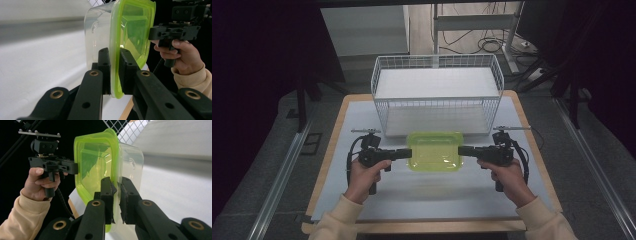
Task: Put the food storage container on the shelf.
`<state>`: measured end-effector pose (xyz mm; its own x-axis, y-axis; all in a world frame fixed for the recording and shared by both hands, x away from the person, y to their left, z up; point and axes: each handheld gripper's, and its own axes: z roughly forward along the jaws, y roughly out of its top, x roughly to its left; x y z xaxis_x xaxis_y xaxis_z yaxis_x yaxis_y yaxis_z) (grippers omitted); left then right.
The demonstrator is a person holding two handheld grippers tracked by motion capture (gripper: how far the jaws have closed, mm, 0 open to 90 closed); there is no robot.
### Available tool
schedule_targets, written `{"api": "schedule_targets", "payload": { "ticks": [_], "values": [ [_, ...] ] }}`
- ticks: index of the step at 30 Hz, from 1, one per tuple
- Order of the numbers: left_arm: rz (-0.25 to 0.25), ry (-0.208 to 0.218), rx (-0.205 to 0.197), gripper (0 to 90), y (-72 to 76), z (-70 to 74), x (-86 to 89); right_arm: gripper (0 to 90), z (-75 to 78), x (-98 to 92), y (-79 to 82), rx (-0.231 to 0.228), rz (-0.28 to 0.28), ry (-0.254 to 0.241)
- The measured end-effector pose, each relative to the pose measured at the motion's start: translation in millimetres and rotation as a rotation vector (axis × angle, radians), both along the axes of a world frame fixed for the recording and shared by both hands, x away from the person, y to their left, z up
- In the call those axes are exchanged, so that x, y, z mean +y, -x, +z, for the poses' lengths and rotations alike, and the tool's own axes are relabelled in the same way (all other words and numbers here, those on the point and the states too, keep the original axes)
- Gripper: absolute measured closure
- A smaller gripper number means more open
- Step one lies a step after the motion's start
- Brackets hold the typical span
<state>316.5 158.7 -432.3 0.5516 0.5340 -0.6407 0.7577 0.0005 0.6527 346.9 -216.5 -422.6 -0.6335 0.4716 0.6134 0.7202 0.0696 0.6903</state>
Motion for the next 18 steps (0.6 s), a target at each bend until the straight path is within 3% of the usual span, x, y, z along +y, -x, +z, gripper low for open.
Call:
{"api": "schedule_targets", "payload": {
  "ticks": [18],
  "values": [
    [0.016, 0.0, -0.024, 81.6, -26.9, 39.1, -2.4, 81.6, 37.7, 0.6, -23.3, -0.029, -0.025, 0.016]
  ]
}}
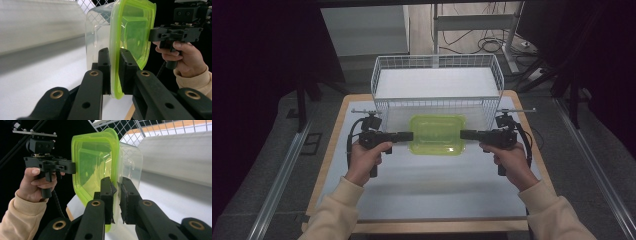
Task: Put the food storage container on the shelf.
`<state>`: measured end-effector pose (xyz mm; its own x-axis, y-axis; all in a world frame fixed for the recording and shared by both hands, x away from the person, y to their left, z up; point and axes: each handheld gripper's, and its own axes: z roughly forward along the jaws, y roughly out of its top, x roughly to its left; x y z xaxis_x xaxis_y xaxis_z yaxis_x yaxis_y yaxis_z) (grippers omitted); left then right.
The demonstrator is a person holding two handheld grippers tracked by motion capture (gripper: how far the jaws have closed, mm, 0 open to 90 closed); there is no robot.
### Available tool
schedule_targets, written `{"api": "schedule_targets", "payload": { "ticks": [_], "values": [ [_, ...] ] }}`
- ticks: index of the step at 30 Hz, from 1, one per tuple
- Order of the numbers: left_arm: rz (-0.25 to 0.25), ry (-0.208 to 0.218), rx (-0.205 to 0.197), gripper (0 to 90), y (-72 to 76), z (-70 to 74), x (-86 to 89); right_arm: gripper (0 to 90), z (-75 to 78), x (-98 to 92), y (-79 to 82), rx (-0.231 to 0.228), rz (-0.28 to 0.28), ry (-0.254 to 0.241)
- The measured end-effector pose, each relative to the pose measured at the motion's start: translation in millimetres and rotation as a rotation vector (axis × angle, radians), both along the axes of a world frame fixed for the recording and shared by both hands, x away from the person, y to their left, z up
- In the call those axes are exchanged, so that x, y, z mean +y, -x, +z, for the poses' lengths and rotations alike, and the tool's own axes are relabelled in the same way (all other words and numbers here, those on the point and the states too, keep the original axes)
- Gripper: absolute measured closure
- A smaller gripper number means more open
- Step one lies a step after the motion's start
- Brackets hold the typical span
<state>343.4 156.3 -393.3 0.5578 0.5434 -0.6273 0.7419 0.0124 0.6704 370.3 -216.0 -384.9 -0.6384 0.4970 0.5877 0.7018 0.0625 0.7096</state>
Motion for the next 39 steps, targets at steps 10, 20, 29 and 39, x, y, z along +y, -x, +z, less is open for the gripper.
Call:
{"api": "schedule_targets", "payload": {
  "ticks": [10, 20, 29, 39],
  "values": [
    [0.003, -0.001, -0.021, 81.7, -10.5, 20.0, 1.8, 81.5, 20.2, 2.6, -10.0, -0.02, -0.009, 0.0],
    [0.006, -0.005, -0.045, 81.7, -21.6, 40.3, 2.6, 81.4, 40.3, 3.9, -20.7, -0.036, -0.017, -0.006],
    [0.007, -0.001, -0.042, 81.7, -34.1, 49.5, 2.5, 81.4, 51.7, 4.0, -32.7, -0.04, -0.023, -0.003],
    [0.019, -0.002, -0.043, 81.7, -51.4, 57.3, 3.3, 81.2, 58.3, 6.3, -52.0, -0.031, -0.039, -0.005]
  ]
}}
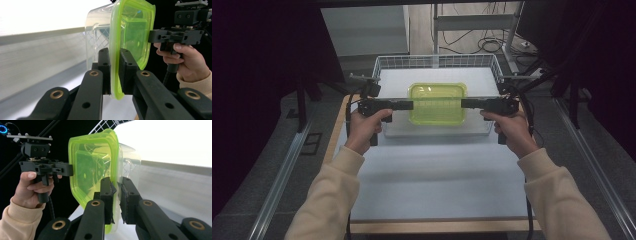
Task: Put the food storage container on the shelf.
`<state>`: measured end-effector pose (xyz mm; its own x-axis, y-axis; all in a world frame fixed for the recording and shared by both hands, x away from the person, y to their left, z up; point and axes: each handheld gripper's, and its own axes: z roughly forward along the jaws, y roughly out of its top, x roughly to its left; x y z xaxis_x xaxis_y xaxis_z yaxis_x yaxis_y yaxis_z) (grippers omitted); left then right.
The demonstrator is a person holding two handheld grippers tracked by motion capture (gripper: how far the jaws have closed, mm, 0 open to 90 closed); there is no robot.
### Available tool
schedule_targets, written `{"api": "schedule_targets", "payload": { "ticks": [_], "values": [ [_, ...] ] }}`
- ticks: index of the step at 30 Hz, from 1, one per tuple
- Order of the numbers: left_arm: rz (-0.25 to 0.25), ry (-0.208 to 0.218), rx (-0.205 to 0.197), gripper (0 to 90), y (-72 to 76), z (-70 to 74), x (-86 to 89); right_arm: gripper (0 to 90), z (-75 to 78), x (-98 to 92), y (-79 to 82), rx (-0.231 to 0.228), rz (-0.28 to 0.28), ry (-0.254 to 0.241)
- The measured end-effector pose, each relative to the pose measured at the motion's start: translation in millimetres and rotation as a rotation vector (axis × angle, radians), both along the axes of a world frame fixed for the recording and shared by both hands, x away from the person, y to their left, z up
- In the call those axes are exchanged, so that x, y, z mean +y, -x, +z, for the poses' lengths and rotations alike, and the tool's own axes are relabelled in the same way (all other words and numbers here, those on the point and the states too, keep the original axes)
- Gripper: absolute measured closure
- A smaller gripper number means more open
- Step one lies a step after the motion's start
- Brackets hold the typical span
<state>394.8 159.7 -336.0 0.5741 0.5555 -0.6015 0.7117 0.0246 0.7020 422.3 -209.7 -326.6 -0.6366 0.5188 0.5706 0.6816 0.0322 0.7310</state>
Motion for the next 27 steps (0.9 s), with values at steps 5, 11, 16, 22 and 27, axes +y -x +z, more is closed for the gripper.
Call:
{"api": "schedule_targets", "payload": {
  "ticks": [5, 11, 16, 22, 27],
  "values": [
    [0.0, 0.01, 0.01, 81.7, -8.8, 0.2, 1.2, 81.2, 2.7, 0.4, -8.0, 0.004, -0.008, -0.002],
    [0.006, 0.021, 0.014, 81.7, -19.3, 3.2, 2.8, 81.4, 8.4, 2.1, -19.3, 0.018, -0.013, -0.004],
    [0.006, 0.026, 0.021, 81.7, -28.5, 5.2, 4.9, 81.4, 12.6, 4.1, -28.0, 0.026, -0.018, -0.002],
    [0.01, 0.036, 0.026, 81.7, -44.2, 8.1, 5.7, 81.3, 18.1, 5.8, -42.2, 0.044, -0.024, 0.001],
    [0.013, 0.03, 0.025, 81.7, -52.3, 12.1, 3.6, 81.3, 20.8, 4.2, -50.4, 0.05, -0.028, 0.001]
  ]
}}
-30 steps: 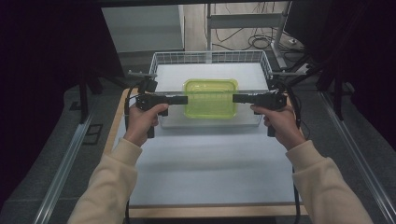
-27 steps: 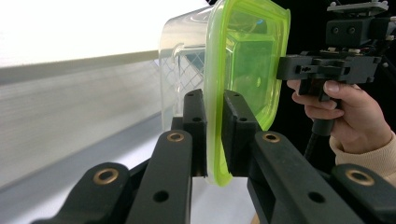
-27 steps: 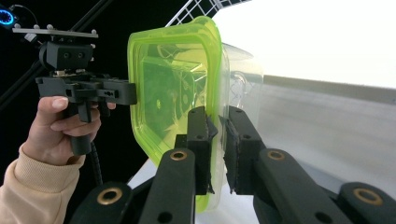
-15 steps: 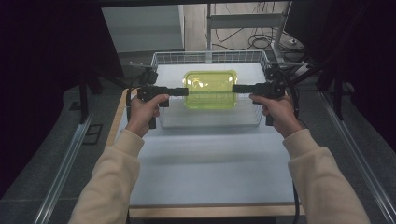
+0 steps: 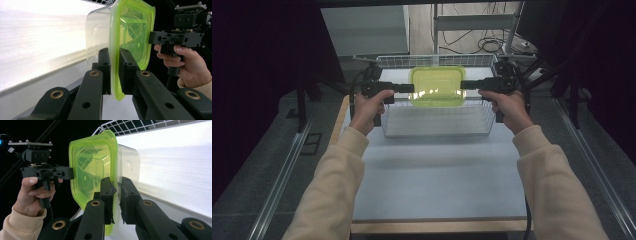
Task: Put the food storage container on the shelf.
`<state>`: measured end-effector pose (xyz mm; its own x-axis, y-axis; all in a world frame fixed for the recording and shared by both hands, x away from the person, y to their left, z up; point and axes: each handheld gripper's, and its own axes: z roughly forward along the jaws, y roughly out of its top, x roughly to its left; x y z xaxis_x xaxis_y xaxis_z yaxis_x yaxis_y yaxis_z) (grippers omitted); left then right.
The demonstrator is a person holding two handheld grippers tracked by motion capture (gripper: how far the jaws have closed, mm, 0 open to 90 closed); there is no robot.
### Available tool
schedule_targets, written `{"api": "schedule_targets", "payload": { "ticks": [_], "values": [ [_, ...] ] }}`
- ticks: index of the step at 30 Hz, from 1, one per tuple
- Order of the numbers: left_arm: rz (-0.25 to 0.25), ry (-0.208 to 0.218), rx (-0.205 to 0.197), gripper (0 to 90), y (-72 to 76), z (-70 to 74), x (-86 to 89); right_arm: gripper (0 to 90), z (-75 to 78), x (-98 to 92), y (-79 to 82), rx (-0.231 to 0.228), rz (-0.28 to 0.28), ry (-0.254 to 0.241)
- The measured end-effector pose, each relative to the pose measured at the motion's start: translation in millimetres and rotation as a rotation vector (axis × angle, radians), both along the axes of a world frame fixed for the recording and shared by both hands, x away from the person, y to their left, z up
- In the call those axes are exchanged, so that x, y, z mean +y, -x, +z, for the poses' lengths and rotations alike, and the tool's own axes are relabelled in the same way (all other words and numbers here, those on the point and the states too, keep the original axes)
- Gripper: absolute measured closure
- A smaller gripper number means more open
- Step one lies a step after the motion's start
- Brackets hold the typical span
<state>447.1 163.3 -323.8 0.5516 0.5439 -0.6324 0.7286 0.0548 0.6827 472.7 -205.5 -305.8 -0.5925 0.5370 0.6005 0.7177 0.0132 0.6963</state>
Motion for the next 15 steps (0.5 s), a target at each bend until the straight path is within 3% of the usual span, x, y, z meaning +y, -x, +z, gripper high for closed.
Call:
{"api": "schedule_targets", "payload": {
  "ticks": [7, 15],
  "values": [
    [0.006, -0.001, 0.006, 81.7, -13.9, 3.1, -2.5, 81.1, 2.8, -2.0, -13.4, 0.014, -0.025, -0.007],
    [0.033, 0.011, 0.031, 81.6, -27.8, -3.3, -3.2, 80.7, -1.4, 0.3, -27.7, 0.032, -0.056, 0.003]
  ]
}}
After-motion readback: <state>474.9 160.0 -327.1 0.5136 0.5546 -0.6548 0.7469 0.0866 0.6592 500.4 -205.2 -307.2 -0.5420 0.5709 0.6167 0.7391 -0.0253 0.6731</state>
